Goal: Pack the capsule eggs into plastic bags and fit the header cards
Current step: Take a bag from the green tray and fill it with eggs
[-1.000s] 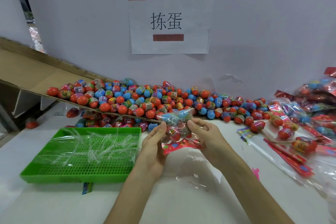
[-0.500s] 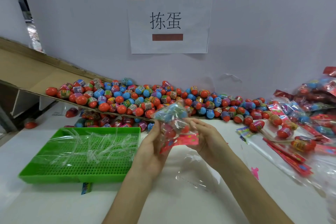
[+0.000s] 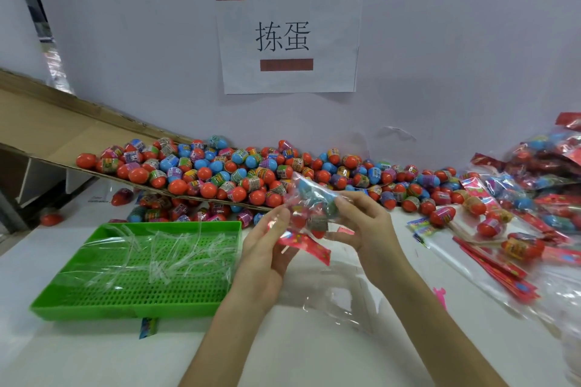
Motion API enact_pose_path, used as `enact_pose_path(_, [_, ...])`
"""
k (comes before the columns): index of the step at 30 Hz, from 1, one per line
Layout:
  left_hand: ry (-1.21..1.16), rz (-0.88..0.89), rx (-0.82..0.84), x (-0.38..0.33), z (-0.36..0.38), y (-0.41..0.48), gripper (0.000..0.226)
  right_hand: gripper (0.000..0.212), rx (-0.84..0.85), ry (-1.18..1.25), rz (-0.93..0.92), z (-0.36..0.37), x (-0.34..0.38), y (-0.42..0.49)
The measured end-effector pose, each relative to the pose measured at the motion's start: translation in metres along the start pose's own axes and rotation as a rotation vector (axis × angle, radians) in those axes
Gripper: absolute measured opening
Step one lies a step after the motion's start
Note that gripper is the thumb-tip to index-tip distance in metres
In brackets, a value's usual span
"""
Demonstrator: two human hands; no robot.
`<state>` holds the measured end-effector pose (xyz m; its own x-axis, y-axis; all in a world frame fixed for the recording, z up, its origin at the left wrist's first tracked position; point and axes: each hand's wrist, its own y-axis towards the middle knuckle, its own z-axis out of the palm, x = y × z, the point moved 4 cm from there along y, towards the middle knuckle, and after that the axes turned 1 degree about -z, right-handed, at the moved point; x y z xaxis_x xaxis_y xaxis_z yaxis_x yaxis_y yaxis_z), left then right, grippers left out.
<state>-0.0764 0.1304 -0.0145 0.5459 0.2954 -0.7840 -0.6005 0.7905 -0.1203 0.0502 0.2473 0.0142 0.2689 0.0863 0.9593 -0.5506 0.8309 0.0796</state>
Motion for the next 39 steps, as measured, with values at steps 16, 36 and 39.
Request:
enact_pose_path(16, [0.522, 0.296, -0.093, -0.008, 0.004, -0.009, 0.008, 0.013, -0.021, -0.271, -0.116, -0.003, 0.006, 0.000])
enact_pose_path(36, [0.368, 0.127, -0.013, -0.002, 0.005, -0.004, 0.016, 0.014, 0.006, -0.296, -0.100, 0.002, 0.007, -0.004])
enact_pose_path(39, [0.496, 0.163, 0.012, -0.004, 0.002, -0.004, 0.016, 0.012, 0.144, -0.373, -0.118, 0.006, 0.008, -0.006])
